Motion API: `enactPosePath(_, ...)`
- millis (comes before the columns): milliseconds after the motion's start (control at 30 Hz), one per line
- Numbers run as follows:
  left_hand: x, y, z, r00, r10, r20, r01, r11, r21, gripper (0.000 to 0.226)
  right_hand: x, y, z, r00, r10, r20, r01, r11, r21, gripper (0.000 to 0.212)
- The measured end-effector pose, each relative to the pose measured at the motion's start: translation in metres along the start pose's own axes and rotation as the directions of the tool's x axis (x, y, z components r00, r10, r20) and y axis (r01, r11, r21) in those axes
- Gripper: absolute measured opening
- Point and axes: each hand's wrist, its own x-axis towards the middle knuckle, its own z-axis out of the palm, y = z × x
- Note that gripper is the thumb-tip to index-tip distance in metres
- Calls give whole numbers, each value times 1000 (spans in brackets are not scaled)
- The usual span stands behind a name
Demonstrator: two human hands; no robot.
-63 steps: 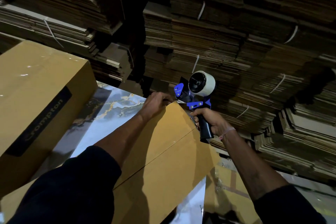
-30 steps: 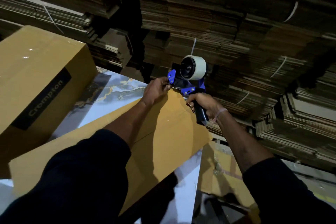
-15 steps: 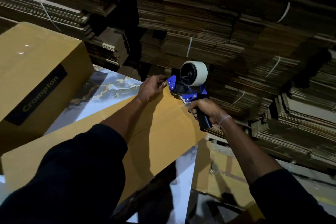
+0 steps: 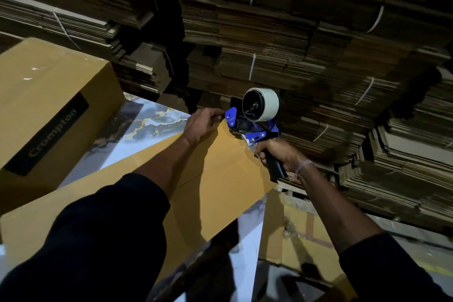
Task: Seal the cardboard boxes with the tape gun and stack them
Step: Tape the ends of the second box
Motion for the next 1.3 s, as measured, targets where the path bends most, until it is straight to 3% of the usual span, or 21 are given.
enactPosePath(300, 1, -4, 0, 999, 23, 24, -23, 1000, -17, 30, -27, 27, -20, 999, 53, -2, -53, 999, -5, 32)
enactPosePath(567, 2, -3, 0, 1000, -1, 26, 0, 999, 35, 35, -31, 46, -18, 1000, 6, 23, -6, 1000, 9, 38)
enactPosePath(767, 1, -6, -3, 999, -11, 31, 7, 995, 102, 37, -22, 49, -17, 993, 83, 80, -91, 991, 101, 26)
enactPosePath(1033, -9, -24, -25, 1000, -8, 5, 7, 997, 81, 32, -10, 40, 3, 984, 101, 144, -116, 988, 100, 28)
enactPosePath(1200, -17, -23, -30, 1000, 27, 7, -27, 989, 145, 38, -7, 44, 6, 985, 102, 139, -114, 990, 79, 25)
enactPosePath(1300, -27, -16, -31, 991, 137, -2, -134, 976, 171, 50, -6, 47, 6, 987, 101, 126, -112, 990, 84, 23)
